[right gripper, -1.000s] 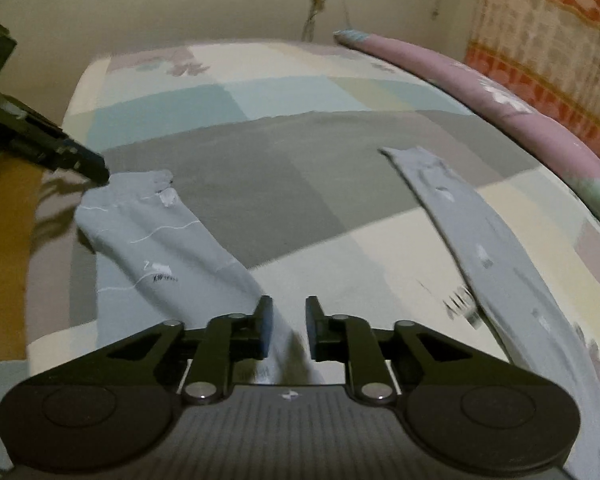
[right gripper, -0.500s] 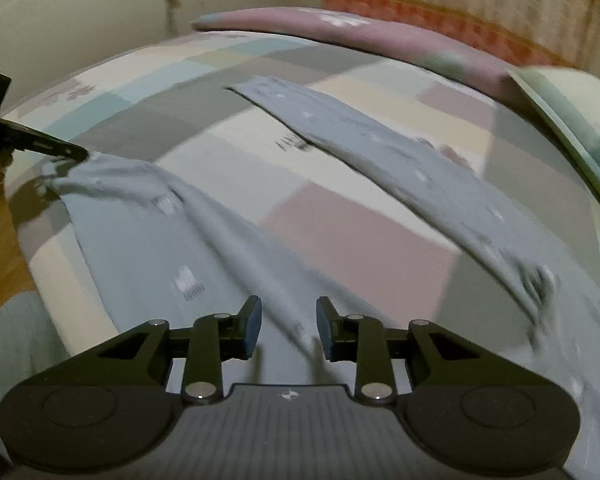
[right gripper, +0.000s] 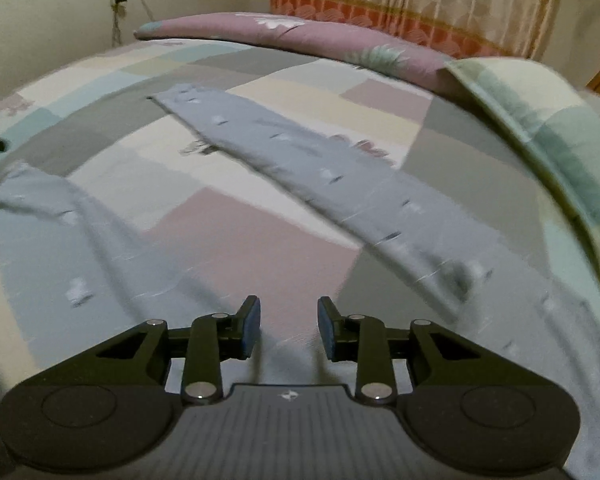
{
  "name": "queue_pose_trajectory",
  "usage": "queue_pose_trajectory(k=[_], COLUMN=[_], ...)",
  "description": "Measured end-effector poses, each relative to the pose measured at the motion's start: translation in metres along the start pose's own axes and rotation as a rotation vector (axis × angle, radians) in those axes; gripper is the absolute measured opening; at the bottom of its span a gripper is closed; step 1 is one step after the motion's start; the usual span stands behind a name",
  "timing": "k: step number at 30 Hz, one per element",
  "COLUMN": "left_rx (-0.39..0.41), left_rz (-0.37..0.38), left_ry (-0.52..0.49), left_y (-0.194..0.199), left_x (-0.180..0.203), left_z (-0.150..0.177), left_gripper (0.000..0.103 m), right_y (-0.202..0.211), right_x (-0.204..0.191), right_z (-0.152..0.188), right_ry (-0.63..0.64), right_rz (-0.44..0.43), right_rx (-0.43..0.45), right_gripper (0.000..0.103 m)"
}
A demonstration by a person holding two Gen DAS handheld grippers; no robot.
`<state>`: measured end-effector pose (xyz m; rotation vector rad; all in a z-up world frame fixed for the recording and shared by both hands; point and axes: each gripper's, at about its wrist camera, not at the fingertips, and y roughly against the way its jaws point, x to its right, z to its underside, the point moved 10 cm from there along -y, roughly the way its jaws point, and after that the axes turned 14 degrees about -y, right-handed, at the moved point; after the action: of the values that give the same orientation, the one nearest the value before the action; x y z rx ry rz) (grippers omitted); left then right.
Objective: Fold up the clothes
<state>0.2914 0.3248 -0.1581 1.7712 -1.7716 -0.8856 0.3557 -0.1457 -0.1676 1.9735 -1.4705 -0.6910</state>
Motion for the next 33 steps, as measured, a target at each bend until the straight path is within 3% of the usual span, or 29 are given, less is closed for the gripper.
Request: queue_pose_trajectory(k=[5,7,10,13,19,27,29,30,33], left_rx=[-0.032,-0.041,-0.055,-0.067,-0.094,-0.132,-0.140,-0.143,-0.151], left_rz=[0.054,0.092,0.153,0.225,0.337,0.472,0.497,0.508,0.530], left_ry=[0.010,-0.018,-0.065,-0.190,-0.376,-0.568,-0.596,-0.610,-0.636], left_y=[0.011,0.014,0.019,0.022,0.019,0.010,0.007,0.005,0.002], left_x=[0.020,0.037,0.063,0.101,0.172,0.255,0.270,0.278,0.293], left_z=[0.021,0.023,0.025,0.017,0.008,0.004,0.004,0.004,0.003], left_gripper=[0.022,0.025,0.033,0.043,0.045,0.047,0.047,0.047,0.047], right_y=[0.005,0.001,-0.001,-0.003,-0.018,-0.026,-0.026,-0.026,-0.023], right_x=[0.051,0.068,0.072,0.062,0.052,0.044,0.045,0.045,0.045], right_z=[-0.010,-0.005,0.005,0.011,0.024,0.032,0.033,0.034,0.030], right_ry=[-0.002,-0.050,0.037,0.206,0.425,0.614,0.592,0.567,0.547], right_rz=[0.109,0.111,0.106,0.056,-0.046,-0.147,-0.194,-0.228,-0.246], right_rx=[-0.002,-0.055,-0.086,-0.123,-0.251,-0.312,-0.339,-0.359,-0.315], right_gripper=[0.036,0.036,0.036,0.036,0.036,0.044,0.029,0.016,0.012])
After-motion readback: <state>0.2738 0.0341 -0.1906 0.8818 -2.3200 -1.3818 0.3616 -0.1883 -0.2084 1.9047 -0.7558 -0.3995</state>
